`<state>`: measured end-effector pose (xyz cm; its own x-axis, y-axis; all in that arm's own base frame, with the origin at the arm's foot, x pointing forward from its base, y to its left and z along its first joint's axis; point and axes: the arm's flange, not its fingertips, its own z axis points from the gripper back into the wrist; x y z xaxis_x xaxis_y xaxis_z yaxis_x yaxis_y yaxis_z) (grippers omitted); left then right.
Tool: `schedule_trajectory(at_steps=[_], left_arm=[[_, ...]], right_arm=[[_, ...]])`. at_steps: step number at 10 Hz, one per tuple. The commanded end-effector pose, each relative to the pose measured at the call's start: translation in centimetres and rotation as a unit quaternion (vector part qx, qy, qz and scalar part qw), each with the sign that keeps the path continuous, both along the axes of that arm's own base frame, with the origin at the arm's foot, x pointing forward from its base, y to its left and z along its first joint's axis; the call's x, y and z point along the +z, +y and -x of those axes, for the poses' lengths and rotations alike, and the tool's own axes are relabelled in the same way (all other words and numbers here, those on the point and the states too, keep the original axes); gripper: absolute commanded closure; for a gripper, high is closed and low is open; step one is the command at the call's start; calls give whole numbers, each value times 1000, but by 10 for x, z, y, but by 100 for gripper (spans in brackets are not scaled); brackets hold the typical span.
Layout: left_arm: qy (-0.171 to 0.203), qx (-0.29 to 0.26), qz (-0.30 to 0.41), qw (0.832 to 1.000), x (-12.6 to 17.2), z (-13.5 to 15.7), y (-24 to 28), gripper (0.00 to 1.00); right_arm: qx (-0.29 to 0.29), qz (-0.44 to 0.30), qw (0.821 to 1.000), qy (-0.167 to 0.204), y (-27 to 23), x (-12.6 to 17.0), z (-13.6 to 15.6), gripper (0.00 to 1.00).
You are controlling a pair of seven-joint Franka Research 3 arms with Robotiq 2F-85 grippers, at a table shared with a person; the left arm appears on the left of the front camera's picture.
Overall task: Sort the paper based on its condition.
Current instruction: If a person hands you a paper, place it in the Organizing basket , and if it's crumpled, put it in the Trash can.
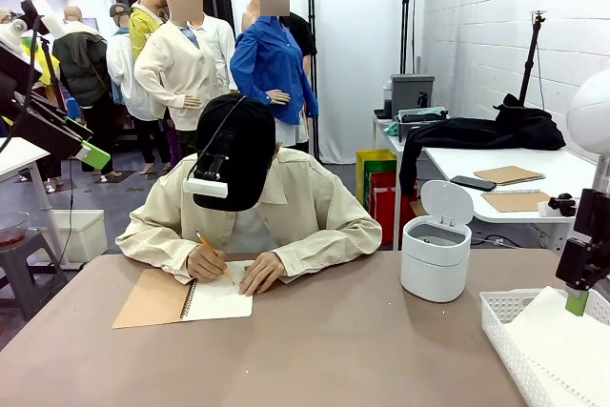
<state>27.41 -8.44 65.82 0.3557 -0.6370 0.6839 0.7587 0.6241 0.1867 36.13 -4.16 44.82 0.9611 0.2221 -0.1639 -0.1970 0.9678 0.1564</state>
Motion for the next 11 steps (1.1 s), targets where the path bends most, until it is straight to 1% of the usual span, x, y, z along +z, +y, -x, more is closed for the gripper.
schedule_trajectory(at_steps=[1,6,7,8,9,10,11], left_arm=[[0,1,0,1000,0,0,1,0],[0,1,0,1000,0,0,1,0],[0,1,0,1000,0,0,1,0],[0,1,0,1000,0,0,1,0],[0,1,0,1000,0,0,1,0],[0,1,0,1000,0,0,1,0],[0,1,0,1000,0,0,1,0]], right_arm=[[1,-1,1000,7,1,-1,1,0],[0,0,1000,2,0,0,1,0],[52,-11,999,-7,13,12,8,0],[76,-35,996,-37,29,24,16,0],[120,-63,990,-43,45,40,19,0],[144,-81,984,-72,61,50,19,0],[148,-114,978,-87,76,60,14,0]])
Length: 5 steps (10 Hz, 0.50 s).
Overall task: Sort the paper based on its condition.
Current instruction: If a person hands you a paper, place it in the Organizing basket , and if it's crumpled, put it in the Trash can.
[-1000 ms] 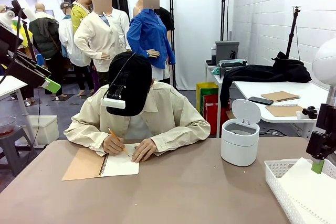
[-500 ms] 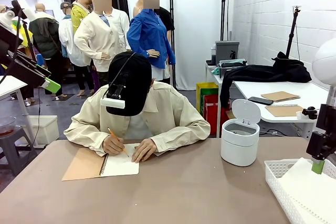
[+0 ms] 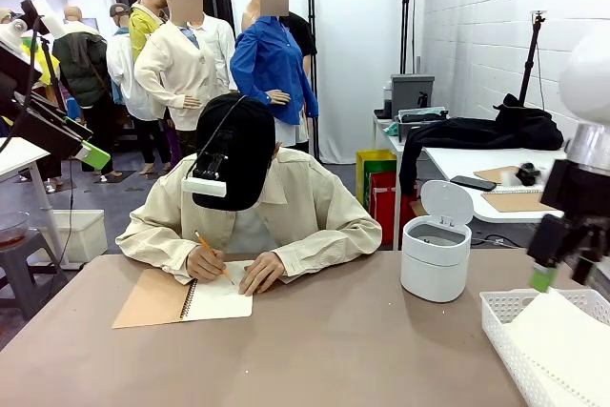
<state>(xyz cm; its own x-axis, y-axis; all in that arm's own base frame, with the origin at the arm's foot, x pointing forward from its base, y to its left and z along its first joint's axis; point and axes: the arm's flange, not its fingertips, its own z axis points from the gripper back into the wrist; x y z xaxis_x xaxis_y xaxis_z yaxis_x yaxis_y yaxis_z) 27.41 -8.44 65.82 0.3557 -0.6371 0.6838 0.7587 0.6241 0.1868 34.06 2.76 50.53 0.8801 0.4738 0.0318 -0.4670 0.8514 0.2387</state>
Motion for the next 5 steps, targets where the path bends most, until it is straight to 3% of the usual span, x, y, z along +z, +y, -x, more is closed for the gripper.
schedule_trajectory(at_steps=[1,3,5], left_arm=[[0,1,0,1000,0,0,1,0],[0,1,0,1000,0,0,1,0],[0,1,0,1000,0,0,1,0]], right_arm=[[39,-83,996,-8,23,10,-12,0],[89,-148,984,-34,65,26,-23,0],[132,-189,967,-107,107,47,-26,0]])
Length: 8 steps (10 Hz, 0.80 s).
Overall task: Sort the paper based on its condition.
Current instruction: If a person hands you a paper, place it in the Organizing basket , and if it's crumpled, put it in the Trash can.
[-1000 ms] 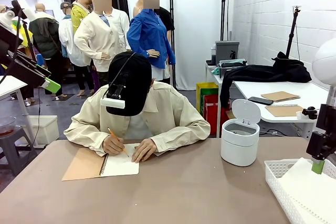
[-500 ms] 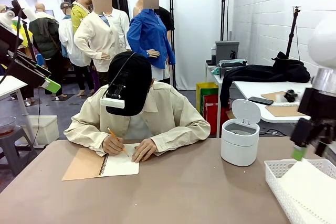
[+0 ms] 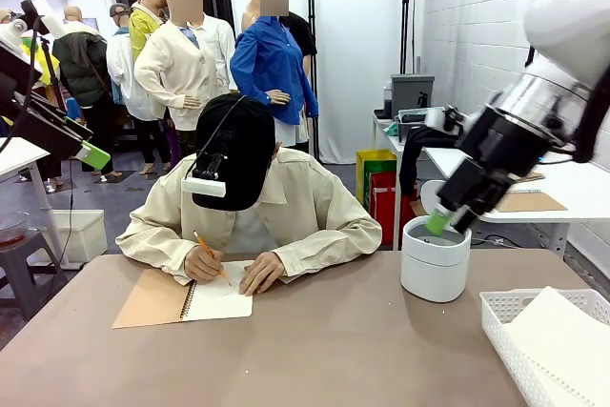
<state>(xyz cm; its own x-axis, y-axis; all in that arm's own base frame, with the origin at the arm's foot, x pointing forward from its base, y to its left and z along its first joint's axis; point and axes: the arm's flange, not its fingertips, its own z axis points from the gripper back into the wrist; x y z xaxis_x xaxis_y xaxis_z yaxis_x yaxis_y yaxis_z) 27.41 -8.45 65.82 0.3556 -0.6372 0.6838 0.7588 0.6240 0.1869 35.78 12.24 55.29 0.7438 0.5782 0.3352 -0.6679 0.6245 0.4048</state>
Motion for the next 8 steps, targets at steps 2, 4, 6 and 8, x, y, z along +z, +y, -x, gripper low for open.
schedule_trajectory(at_steps=[2,4,6,8], left_arm=[[0,1,0,1000,0,0,1,0],[0,1,0,1000,0,0,1,0],[0,1,0,1000,0,0,1,0],[0,1,0,1000,0,0,1,0]], right_arm=[[59,-50,992,-97,46,18,-10,0],[80,-78,983,-147,68,37,-8,0],[97,-108,973,-181,85,54,-8,0],[99,-118,967,-204,94,64,-13,0]])
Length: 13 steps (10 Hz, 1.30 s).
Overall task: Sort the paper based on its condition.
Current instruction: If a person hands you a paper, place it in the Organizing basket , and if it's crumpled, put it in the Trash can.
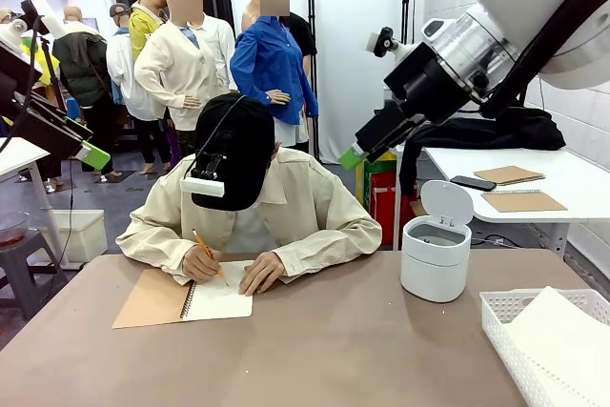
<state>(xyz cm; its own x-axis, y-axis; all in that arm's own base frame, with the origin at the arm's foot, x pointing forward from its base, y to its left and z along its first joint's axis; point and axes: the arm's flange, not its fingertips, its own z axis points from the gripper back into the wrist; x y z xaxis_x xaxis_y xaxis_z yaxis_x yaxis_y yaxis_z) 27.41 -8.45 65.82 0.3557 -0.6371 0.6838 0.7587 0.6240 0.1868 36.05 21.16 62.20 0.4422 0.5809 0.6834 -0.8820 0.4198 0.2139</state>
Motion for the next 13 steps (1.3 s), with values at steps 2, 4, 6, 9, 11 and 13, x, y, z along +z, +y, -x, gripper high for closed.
schedule_trajectory(at_steps=[2,4,6,9,11,13], left_arm=[[0,1,0,1000,0,0,1,0],[0,1,0,1000,0,0,1,0],[0,1,0,1000,0,0,1,0],[0,1,0,1000,0,0,1,0],[0,1,0,1000,0,0,1,0],[0,1,0,1000,0,0,1,0]], right_arm=[[23,-11,999,-22,5,-3,-11,0],[39,17,998,-51,7,-4,-6,0],[47,17,994,-92,9,-2,-1,0],[31,26,993,-112,8,-1,2,0],[29,39,992,-119,8,-1,3,0],[34,17,994,-99,9,10,-1,0]])
